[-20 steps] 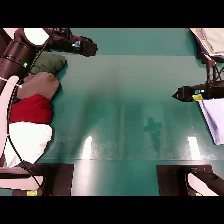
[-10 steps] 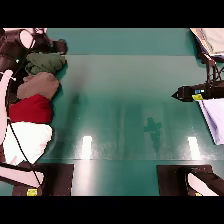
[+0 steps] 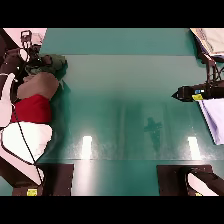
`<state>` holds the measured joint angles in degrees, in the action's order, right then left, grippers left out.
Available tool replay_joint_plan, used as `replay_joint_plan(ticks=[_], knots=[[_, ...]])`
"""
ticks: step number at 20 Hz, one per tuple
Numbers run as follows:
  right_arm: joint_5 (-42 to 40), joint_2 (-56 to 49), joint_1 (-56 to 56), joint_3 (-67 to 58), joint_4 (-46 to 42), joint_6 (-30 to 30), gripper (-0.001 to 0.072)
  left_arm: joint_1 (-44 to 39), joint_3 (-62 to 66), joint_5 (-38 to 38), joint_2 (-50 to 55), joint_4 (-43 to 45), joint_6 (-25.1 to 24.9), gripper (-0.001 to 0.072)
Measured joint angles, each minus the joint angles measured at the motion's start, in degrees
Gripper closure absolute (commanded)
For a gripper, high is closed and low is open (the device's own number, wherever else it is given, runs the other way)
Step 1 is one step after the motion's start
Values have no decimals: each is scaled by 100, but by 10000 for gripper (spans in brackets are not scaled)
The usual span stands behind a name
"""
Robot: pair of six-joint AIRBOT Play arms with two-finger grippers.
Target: Fold the shirts.
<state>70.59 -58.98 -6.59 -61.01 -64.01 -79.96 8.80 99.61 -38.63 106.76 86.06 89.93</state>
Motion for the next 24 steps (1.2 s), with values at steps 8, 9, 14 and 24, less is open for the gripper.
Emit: replay_joint_plan(ticks=[8, 9, 14, 24], knots=[[-11, 15, 0, 0, 0, 0, 693, -42, 376, -98, 0, -122, -50, 683], [-48, 31, 2, -4, 0, 0, 693, -125, 540, -227, -140, -164, -160, 683], [-280, 107, 81, -273, -22, -2, 693, -754, 1484, -1231, -1346, -1054, -1113, 683], [-74, 122, 1237, -1967, -46, -2, 694, -2911, 1246, -3259, -2977, -3191, -2347, 682]])
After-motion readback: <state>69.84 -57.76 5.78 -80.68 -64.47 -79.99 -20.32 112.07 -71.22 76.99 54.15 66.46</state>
